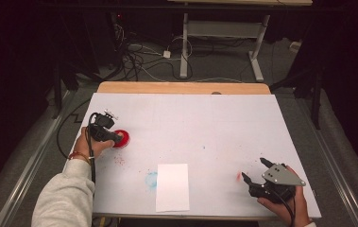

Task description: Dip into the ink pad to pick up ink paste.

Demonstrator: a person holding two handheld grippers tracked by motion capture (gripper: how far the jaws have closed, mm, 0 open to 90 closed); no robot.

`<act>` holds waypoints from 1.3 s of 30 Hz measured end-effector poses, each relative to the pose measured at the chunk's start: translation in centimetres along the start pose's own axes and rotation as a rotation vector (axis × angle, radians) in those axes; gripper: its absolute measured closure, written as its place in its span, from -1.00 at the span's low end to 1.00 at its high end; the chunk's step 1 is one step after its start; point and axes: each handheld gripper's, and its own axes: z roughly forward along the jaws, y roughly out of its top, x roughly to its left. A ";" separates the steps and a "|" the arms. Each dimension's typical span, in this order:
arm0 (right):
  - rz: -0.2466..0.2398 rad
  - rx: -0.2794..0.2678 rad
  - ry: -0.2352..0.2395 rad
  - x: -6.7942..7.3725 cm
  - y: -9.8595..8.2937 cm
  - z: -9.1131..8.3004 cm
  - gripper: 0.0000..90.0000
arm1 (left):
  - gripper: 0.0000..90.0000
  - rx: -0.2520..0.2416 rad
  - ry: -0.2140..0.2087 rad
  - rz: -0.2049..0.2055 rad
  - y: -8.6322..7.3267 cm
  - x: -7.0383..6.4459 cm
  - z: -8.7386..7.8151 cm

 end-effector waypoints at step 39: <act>0.014 -0.006 0.029 -0.3 0.3 0.6 -0.47 | 0.64 -0.267 0.014 -0.031 -2.8 -0.4 -2.6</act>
